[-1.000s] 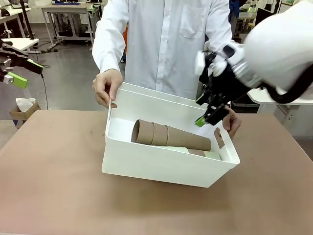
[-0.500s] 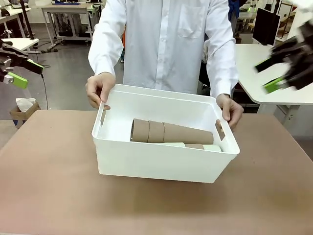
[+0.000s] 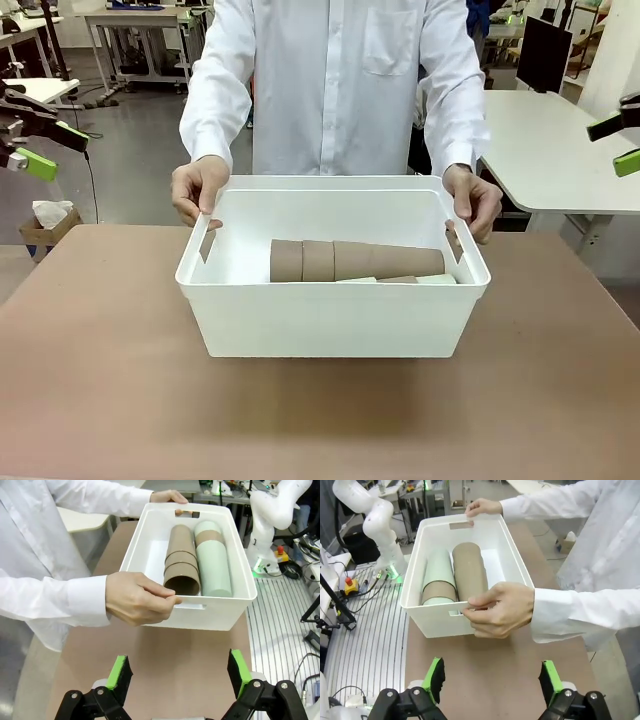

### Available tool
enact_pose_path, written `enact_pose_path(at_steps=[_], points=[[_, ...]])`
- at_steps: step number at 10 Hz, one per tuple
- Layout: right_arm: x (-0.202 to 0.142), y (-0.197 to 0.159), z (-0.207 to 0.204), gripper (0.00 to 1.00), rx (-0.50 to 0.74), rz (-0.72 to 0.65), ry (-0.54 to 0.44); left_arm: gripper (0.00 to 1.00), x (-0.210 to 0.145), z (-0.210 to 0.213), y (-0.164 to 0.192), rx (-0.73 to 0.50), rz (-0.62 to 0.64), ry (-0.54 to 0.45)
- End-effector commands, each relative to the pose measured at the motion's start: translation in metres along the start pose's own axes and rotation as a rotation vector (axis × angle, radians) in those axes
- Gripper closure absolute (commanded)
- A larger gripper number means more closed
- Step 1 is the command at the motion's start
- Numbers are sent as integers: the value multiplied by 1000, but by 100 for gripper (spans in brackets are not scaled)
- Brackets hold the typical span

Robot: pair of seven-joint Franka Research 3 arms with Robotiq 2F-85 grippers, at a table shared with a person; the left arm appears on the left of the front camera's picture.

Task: Stack the cups and store them in the basket.
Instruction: Place the stack of Reusable plastic cups into the Pantry Basket.

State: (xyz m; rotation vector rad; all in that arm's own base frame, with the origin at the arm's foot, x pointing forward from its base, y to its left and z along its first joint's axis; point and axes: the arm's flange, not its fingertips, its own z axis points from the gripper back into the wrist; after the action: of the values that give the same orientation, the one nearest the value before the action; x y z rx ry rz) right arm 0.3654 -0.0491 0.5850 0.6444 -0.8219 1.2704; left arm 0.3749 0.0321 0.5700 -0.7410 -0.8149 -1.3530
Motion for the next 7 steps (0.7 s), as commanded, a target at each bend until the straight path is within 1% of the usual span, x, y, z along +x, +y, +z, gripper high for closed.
enact_pose_path(at_steps=[1,7], points=[[15,15,2,0,-12,9,1,0,3,1,-1,-3,6,-12],[15,15,2,0,-12,9,1,0,3,1,-1,-3,6,-12]])
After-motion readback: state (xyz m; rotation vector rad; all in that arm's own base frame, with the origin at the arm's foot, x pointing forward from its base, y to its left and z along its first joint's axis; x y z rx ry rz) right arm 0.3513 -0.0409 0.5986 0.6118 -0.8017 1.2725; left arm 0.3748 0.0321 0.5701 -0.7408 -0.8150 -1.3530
